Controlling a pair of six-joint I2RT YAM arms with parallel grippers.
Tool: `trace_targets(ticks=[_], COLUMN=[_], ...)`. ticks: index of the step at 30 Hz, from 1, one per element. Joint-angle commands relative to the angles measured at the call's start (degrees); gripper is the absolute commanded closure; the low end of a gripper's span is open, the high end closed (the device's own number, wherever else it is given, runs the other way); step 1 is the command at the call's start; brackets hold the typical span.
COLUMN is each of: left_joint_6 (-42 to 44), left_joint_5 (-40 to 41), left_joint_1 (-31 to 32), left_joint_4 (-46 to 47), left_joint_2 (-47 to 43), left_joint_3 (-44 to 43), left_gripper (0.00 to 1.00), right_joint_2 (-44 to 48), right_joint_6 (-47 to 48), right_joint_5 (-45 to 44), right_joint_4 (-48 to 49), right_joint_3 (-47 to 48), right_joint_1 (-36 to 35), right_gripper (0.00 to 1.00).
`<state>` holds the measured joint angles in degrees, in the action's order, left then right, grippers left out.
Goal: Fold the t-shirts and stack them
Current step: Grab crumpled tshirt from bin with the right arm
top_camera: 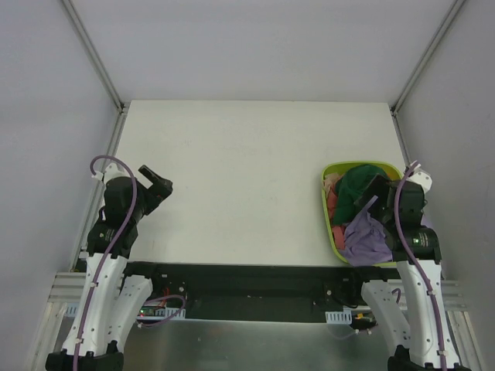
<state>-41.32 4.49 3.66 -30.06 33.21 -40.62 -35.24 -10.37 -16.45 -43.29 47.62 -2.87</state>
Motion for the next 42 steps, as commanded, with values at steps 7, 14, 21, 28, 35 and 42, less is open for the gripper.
trace_targets(ticks=[7,14,21,28,35,42], left_joint_6=[-0.9,-1.2,-1.3,-1.3,-1.7,-1.8], left_joint_5=[-0.4,-0.3,-0.6,-1.0,-1.2,-1.7], left_joint_1=[-0.3,-0.3,-0.3,-0.3,-0.3,-0.3], left_joint_4=[-0.5,-0.4,-0.4,-0.4,-0.4,-0.4], left_joint_2=[2.3,3.1,4.6,4.9,4.1,3.1], left_joint_3=[-0.1,0.4,0.1,0.1,0.3,0.0], left_gripper=[0.01,0.01,0.01,0.01,0.01,0.01], right_joint_2=[1.7,-1.4,-1.8,-5.6,-7.1,1.7], right_joint_6=[1.8,0.4,-1.0,-0.5,-1.5,2.2], right_joint_5=[-4.7,-6.1,-5.3,-6.1,-11.8,-8.3], right_joint_4=[-2.3,-10.4,-10.7,-8.7,-8.4,-4.4], right_joint_3=[3.5,5.5,1.8,-0.3,-0.2,5.9], right_joint_1=[0.2,0.2,0.2,0.2,0.3,0.3], right_gripper=[0.04,0.04,0.03,0.33,0.99,0.99])
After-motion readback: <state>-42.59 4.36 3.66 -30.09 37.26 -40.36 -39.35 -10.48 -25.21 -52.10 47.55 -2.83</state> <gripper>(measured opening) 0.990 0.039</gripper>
